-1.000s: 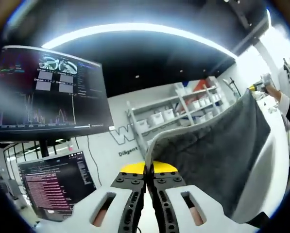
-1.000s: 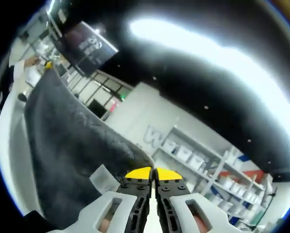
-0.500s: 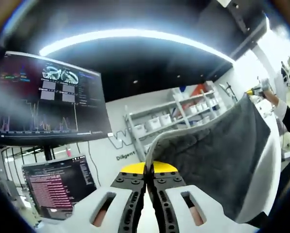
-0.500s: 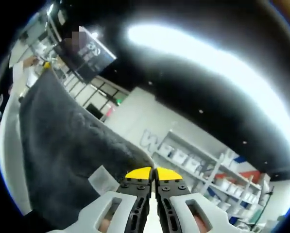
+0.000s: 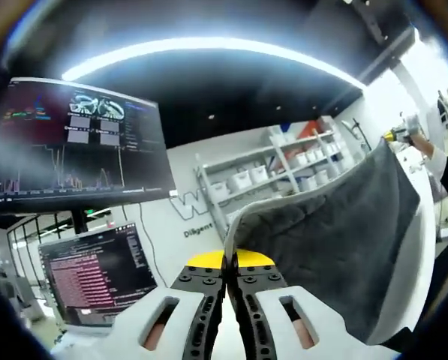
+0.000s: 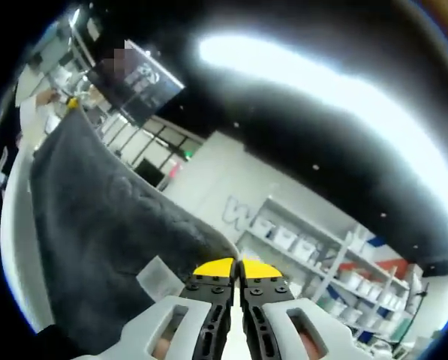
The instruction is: Open the folded towel by lifting each exposed corner and separating the folded layers until the towel lies flat within the target outline without major curled edges
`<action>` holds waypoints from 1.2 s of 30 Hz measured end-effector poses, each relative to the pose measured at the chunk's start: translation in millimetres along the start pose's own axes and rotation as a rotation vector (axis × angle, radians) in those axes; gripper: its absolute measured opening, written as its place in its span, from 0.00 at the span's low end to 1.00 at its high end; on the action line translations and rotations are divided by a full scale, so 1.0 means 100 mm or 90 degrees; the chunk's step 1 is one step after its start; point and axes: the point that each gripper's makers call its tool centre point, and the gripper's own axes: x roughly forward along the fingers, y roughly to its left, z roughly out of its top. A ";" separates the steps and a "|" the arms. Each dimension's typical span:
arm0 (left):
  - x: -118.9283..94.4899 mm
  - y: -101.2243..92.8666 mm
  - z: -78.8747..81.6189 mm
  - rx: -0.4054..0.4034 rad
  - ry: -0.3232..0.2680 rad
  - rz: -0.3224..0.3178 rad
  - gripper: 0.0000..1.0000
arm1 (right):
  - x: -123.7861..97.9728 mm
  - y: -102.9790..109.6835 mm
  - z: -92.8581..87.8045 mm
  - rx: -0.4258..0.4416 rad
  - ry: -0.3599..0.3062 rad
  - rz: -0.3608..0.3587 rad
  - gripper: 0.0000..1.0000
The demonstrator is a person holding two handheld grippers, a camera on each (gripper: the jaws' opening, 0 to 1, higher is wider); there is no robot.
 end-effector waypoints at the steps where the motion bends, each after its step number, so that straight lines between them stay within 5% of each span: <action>1: 0.02 0.00 -0.04 -0.002 0.005 -0.001 0.02 | 0.02 0.02 -0.04 -0.002 0.006 0.002 0.00; 36: 1.17 0.12 -1.27 -0.082 0.108 0.034 0.02 | 1.12 0.49 -1.19 -0.038 0.167 0.094 0.00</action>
